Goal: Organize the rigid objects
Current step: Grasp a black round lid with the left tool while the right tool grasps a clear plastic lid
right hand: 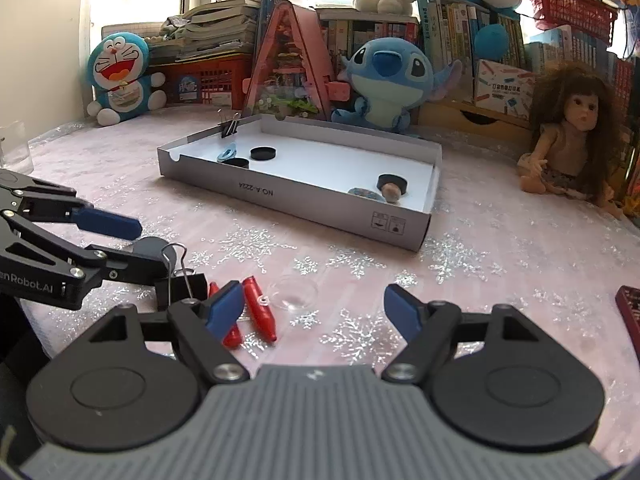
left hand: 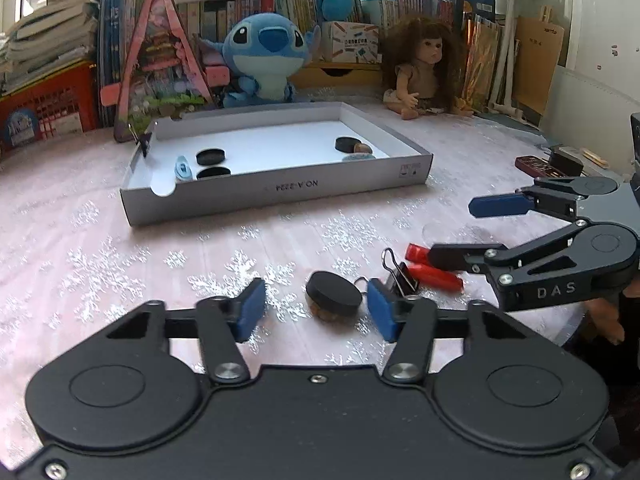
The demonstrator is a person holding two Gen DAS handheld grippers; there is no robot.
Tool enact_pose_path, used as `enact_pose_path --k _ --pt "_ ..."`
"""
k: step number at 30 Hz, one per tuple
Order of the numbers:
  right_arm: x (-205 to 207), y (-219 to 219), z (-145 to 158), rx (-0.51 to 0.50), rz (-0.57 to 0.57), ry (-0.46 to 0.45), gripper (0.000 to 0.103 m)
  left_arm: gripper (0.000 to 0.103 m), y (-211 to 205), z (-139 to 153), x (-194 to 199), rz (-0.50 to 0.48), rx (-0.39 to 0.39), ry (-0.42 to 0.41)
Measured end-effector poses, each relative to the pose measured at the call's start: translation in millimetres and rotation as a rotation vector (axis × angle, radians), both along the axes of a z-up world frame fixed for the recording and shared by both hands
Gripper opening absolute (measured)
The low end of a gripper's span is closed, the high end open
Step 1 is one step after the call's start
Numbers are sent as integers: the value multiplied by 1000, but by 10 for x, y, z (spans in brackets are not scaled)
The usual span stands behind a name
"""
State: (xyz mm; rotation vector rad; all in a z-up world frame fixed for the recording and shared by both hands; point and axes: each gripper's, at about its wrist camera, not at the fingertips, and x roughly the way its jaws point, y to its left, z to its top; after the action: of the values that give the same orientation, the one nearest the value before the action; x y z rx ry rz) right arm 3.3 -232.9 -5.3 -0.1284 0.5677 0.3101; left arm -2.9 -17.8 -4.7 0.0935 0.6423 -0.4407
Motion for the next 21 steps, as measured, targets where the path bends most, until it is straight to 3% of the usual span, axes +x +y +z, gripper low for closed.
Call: enact_pose_path --k 5,21 --pt "10 -43 19 4 -27 -6 83 42 4 -17 -8 -3 3 -3" --pt "51 -23 -13 0 -40 12 69 41 -70 -56 44 5 22 -19"
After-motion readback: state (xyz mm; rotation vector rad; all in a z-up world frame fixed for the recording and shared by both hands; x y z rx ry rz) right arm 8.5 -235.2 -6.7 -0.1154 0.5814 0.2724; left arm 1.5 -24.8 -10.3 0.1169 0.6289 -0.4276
